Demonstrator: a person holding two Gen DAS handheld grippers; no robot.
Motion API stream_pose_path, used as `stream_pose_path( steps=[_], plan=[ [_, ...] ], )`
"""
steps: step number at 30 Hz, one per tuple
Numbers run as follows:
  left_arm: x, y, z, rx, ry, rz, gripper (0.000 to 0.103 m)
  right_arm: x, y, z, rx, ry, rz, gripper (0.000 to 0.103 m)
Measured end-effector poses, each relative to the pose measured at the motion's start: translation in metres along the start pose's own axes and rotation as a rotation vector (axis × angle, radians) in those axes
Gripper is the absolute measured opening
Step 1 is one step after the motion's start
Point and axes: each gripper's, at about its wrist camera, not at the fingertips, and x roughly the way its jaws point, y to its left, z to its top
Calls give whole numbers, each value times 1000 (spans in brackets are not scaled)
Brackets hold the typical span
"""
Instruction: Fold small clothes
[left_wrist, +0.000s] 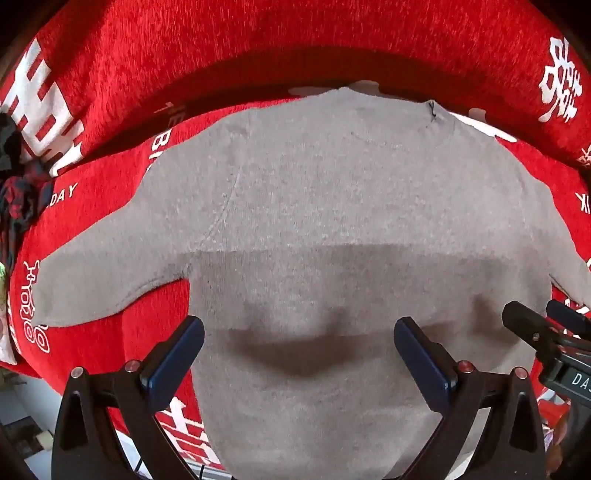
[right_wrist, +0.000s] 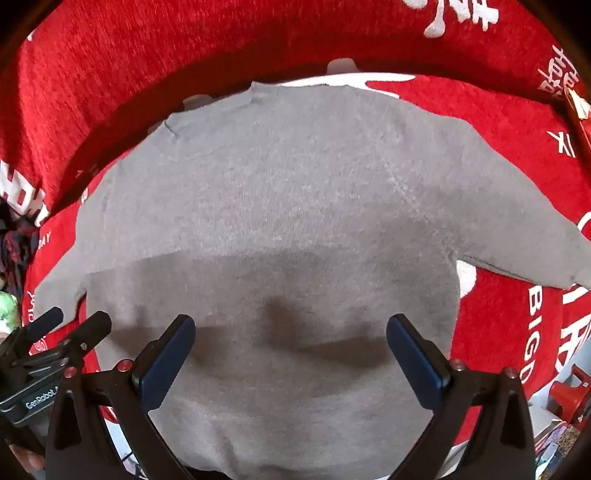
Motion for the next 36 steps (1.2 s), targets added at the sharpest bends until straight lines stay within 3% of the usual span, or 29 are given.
stream_pose_path(
  steps=[18, 36],
  plan=[
    [16, -3, 6, -65, 71, 8, 103, 13, 4, -9, -30, 31, -35, 103],
    [18, -4, 2, -65, 82, 27, 103, 23, 6, -13, -40, 47, -50, 103]
  ],
)
